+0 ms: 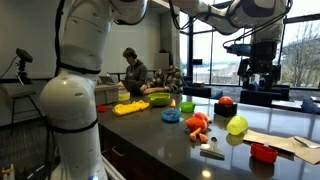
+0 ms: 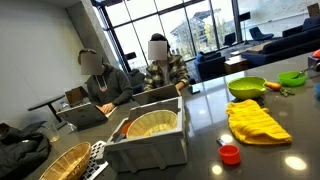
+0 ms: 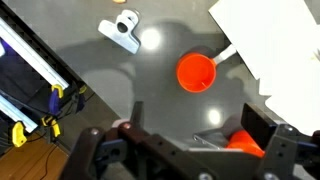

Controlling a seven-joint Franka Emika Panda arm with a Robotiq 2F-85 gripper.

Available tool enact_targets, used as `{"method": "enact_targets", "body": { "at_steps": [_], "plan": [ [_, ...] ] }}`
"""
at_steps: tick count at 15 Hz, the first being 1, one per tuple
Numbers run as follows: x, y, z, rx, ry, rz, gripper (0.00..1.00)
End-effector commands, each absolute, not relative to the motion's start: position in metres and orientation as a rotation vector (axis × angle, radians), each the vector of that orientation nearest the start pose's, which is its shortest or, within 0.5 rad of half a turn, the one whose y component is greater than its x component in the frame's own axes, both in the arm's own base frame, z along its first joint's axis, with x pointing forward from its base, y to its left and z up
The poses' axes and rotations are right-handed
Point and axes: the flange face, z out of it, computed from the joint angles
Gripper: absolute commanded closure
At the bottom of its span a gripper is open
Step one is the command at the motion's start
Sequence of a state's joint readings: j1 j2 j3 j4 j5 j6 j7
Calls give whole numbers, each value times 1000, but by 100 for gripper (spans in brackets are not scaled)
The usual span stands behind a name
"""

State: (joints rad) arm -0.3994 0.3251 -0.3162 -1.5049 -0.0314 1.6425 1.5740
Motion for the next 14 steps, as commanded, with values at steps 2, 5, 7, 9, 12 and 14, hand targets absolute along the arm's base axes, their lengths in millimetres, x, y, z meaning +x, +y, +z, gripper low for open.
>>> {"method": "enact_targets", "body": {
  "at_steps": [2, 5, 7, 9, 12, 14],
  "plan": [
    [505, -409, 446, -1426, 2925, 603, 0],
    [506, -408, 427, -1398, 2863, 892, 0],
    [511, -411, 424, -1349, 2925, 902, 0],
    [522, -422, 434, -1304, 3073, 690, 0],
    [531, -432, 447, -1262, 3192, 460, 0],
    [537, -437, 458, -1224, 3264, 284, 0]
  ]
}}
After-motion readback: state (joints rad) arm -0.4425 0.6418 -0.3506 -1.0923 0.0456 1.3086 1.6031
